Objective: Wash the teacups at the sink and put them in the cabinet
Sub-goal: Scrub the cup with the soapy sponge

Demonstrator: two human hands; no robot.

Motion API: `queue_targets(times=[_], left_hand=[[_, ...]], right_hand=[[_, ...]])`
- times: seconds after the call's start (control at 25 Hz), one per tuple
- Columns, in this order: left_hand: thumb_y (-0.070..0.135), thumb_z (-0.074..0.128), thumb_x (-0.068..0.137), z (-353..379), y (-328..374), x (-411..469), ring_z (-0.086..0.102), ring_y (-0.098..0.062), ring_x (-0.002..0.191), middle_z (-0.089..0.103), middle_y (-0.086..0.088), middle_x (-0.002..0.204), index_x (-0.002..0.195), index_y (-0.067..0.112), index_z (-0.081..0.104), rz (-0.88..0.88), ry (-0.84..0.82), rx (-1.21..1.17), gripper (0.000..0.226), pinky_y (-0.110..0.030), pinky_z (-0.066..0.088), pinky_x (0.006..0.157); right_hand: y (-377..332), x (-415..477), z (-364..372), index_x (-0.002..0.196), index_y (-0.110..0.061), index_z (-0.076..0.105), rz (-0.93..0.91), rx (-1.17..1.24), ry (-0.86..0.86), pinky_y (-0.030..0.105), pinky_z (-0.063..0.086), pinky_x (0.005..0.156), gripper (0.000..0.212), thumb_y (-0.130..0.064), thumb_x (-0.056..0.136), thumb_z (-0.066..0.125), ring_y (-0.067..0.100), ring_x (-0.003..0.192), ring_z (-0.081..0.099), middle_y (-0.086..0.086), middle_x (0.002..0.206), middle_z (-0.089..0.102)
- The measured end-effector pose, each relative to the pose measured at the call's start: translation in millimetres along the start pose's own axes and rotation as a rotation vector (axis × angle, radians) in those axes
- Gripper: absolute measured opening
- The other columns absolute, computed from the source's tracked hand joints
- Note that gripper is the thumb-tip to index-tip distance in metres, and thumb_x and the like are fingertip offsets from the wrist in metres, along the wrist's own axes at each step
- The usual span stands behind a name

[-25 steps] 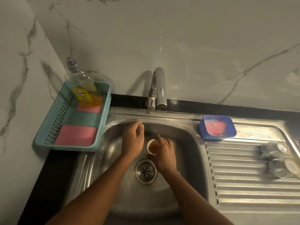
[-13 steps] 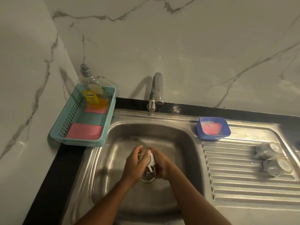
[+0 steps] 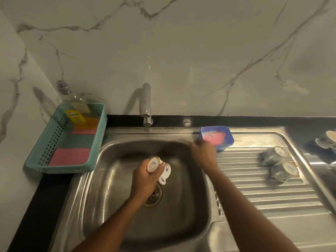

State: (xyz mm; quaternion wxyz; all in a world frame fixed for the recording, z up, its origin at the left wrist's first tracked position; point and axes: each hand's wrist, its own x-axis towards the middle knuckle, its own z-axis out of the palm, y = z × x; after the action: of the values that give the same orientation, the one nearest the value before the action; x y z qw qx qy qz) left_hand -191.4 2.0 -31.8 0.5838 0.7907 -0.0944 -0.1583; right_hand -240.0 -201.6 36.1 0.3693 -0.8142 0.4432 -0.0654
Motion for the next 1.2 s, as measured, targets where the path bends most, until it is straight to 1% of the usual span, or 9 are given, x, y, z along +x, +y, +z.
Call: queue_targets(times=[0.12, 0.28, 0.4, 0.6, 0.68, 0.8, 0.96, 1.08, 1.2], left_hand=[[0.044, 0.080, 0.082, 9, 0, 6, 0.070, -0.005, 0.082, 0.074, 0.016, 0.086, 0.094, 0.028, 0.071, -0.002, -0.004, -0.017, 0.021, -0.028, 0.057, 0.072], [0.050, 0.080, 0.079, 21, -11, 9, 0.070, -0.005, 0.077, 0.075, 0.011, 0.082, 0.090, 0.024, 0.073, -0.052, 0.046, -0.019, 0.029, -0.025, 0.055, 0.068], [0.037, 0.082, 0.082, 25, -23, 11, 0.069, -0.004, 0.073, 0.074, 0.012, 0.078, 0.086, 0.022, 0.073, -0.093, 0.069, 0.011, 0.018, -0.018, 0.051, 0.064], [0.033, 0.082, 0.082, 26, -34, 7, 0.065, 0.000, 0.066, 0.072, 0.016, 0.073, 0.081, 0.022, 0.072, -0.122, 0.052, 0.055, 0.015, -0.011, 0.045, 0.059], [0.032, 0.083, 0.082, 25, -36, 4, 0.066, -0.001, 0.067, 0.073, 0.014, 0.075, 0.083, 0.022, 0.073, -0.121, 0.037, 0.034, 0.014, -0.011, 0.046, 0.059], [0.035, 0.083, 0.082, 16, -39, 3, 0.067, -0.003, 0.068, 0.074, 0.011, 0.076, 0.084, 0.023, 0.074, -0.134, 0.067, 0.022, 0.015, -0.014, 0.049, 0.061], [0.034, 0.084, 0.081, 7, -38, 1, 0.066, -0.002, 0.066, 0.073, 0.011, 0.074, 0.081, 0.022, 0.073, -0.142, 0.092, 0.014, 0.016, -0.014, 0.047, 0.060], [0.036, 0.083, 0.081, 7, -36, 1, 0.069, -0.007, 0.069, 0.074, 0.007, 0.073, 0.082, 0.021, 0.073, -0.149, 0.098, -0.002, 0.018, -0.019, 0.051, 0.063], [0.037, 0.083, 0.081, 4, -35, 0, 0.070, -0.009, 0.071, 0.074, 0.007, 0.075, 0.084, 0.022, 0.074, -0.154, 0.102, -0.021, 0.017, -0.026, 0.054, 0.066]], right_hand=[[7, 64, -53, 0.123, -0.007, 0.068, -0.055, -0.360, 0.101, 0.030, 0.048, 0.088, 0.029, -0.013, 0.095, 0.061, 0.029, 0.107, 0.064, 0.014, 0.121, 0.068], [28, 130, -44, 0.135, -0.007, 0.057, 0.122, -0.717, -0.297, 0.034, 0.046, 0.089, 0.048, -0.034, 0.095, 0.061, 0.029, 0.100, 0.059, 0.011, 0.118, 0.062], [30, 142, -33, 0.131, -0.007, 0.059, 0.052, -0.720, -0.314, 0.033, 0.048, 0.085, 0.041, -0.032, 0.098, 0.059, 0.026, 0.094, 0.060, 0.009, 0.110, 0.063], [38, 146, -39, 0.140, -0.012, 0.056, -0.053, -0.676, -0.355, 0.031, 0.049, 0.104, 0.046, -0.031, 0.099, 0.060, 0.022, 0.115, 0.063, 0.005, 0.131, 0.064], [36, 140, -45, 0.131, -0.012, 0.063, -0.095, -0.659, -0.348, 0.028, 0.051, 0.097, 0.039, -0.034, 0.099, 0.058, 0.021, 0.107, 0.066, 0.005, 0.117, 0.070], [24, 121, -64, 0.091, -0.008, 0.070, -0.165, -0.543, -0.221, 0.029, 0.049, 0.073, 0.013, -0.020, 0.089, 0.072, 0.025, 0.084, 0.065, 0.005, 0.084, 0.066], [4, 104, -95, 0.116, -0.004, 0.073, -0.200, -0.428, -0.171, 0.026, 0.050, 0.079, 0.029, 0.001, 0.087, 0.073, 0.023, 0.086, 0.063, 0.013, 0.110, 0.071], [-6, 101, -112, 0.103, 0.001, 0.076, -0.211, -0.367, -0.148, 0.038, 0.059, 0.089, 0.015, 0.000, 0.090, 0.070, 0.030, 0.087, 0.073, 0.019, 0.100, 0.075], [-15, 99, -127, 0.094, 0.006, 0.075, -0.178, -0.266, -0.131, 0.034, 0.063, 0.078, 0.009, 0.002, 0.091, 0.067, 0.020, 0.071, 0.074, 0.016, 0.083, 0.074]])
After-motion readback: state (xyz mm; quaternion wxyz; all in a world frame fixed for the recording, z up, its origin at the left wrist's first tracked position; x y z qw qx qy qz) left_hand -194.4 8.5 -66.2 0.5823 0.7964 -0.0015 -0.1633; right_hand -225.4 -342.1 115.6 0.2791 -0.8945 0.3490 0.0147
